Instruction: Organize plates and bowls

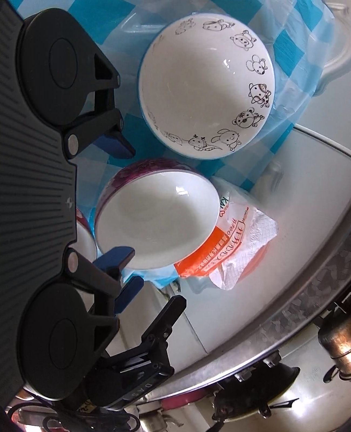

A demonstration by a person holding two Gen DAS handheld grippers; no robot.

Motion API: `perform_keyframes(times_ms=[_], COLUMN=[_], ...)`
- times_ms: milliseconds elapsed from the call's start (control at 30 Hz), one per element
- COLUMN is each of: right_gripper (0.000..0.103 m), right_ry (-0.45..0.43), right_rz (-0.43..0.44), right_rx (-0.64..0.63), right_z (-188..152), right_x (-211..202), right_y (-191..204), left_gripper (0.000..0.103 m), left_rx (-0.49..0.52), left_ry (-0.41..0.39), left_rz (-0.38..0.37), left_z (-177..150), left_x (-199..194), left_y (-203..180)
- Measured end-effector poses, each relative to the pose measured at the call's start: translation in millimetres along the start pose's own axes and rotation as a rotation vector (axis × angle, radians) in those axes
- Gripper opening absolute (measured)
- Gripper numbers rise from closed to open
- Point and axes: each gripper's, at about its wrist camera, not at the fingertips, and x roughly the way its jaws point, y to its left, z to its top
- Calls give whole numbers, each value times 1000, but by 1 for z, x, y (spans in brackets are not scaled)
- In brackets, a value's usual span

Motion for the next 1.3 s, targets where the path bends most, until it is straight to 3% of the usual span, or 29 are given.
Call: perform_keyframes(times_ms=[400,467,733,1000,1300], right_gripper=[74,74,63,64,64], right_ry=[97,105,107,86,56], right_rz=[-3,-11,-34,-31,-34], right_rx=[10,2,-4,5,-99], right_z=[-3,-4,-5,-12,-17], right_x=[32,36,41,36,23], right_y=[-12,-11,-15,-14,13], left_gripper=[50,39,34,34,36], left_rx=[-8,-10,8,29,29], left_ry=[-19,-16,-29,-32,-42], left_rz=[85,96,112,112,93], left_z=[-3,-1,4,-1,-1], left_x=[43,49,64,59,37], left_y=[4,6,9,8,8])
